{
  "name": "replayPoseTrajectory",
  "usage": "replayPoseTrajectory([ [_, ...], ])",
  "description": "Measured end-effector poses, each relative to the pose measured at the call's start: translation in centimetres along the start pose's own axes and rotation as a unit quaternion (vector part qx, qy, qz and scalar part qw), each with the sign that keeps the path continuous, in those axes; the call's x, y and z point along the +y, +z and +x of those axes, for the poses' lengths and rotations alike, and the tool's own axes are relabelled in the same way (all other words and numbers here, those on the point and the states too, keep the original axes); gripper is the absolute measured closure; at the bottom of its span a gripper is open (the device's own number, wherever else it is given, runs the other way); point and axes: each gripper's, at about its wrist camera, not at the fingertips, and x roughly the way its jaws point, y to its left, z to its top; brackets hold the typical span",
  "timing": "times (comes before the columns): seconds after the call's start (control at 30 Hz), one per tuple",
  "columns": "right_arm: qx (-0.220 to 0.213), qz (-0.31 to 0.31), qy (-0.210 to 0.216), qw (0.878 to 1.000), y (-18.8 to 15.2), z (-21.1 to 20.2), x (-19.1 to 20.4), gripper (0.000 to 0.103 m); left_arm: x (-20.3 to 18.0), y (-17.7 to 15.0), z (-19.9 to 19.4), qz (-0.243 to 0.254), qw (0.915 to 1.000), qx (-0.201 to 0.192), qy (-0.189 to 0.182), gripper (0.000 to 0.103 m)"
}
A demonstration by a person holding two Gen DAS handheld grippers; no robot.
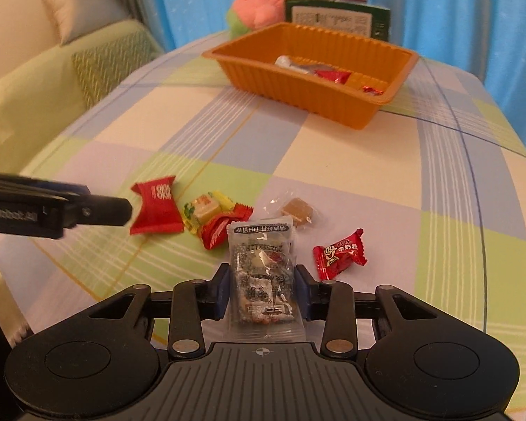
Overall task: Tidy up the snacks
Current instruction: 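Grasp the clear snack bag with the right tool while the left tool grasps a red packet, then carry both held snacks over the orange tray and open both tools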
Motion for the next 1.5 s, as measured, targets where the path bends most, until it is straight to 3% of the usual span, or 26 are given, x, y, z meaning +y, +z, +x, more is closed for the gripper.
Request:
replayPoseTrajectory([
  [0.17,-0.018,0.053,-0.008,0.998,-0.3,-1.1,-0.4,0.065,-0.5,0.7,1.5,-0.013,0.9999,-0.007,-0.002,0.04],
  [0.4,-0.023,0.069,-0.018,0.997,-0.7,-1.5,-0.8,0.065,-1.2,0.6,3.6,-0.013,0.9999,0.0,-0.001,0.062],
  [0.67,-0.023,0.081,-0.017,0.996,-1.1,-1.5,-0.9,0.065,-1.7,-0.1,3.9,0.048,0.9987,0.005,0.02,0.078],
  [0.77,-0.026,0.086,-0.019,0.996,-1.2,-1.7,-0.9,0.065,-2.1,-0.2,3.4,0.066,0.9975,0.011,0.024,0.08],
  [1.07,-0.038,0.097,-0.021,0.994,-1.0,-3.3,0.1,0.065,-2.0,-0.5,0.4,0.046,0.9988,0.015,0.011,0.08],
  [1.5,-0.066,0.095,-0.022,0.993,-0.3,-7.1,2.3,0.065,-3.1,-0.8,-4.6,0.052,0.9986,-0.006,0.0,0.08],
])
